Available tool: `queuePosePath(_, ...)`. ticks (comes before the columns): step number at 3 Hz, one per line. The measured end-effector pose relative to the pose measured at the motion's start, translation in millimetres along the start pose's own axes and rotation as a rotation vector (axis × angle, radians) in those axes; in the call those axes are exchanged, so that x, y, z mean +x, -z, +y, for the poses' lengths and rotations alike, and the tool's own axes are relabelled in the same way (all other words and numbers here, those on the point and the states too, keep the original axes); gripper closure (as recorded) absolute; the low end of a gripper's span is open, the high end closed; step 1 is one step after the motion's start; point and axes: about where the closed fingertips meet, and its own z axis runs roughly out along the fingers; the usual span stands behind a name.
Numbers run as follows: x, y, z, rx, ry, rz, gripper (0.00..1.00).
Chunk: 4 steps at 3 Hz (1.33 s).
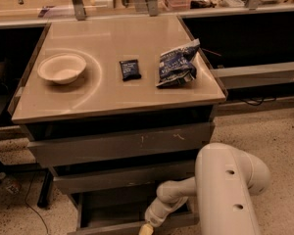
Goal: Open bottom drawer
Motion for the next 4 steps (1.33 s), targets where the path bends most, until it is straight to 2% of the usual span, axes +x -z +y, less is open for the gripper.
queuePosePath(1, 20.6, 0.5, 24.3, -0.043, -0.028, 0.012, 0.00)
queuePosePath(2, 46.4, 11.4, 60.5, -0.062, -0.063, 0.008, 0.00)
queuePosePath(3, 81.0, 29.2, 119.2, -0.072, -0.091, 0.016, 0.00)
queuePosePath(4, 81.1, 29.2, 119.2, -0.072, -0.091, 0.016, 0.00)
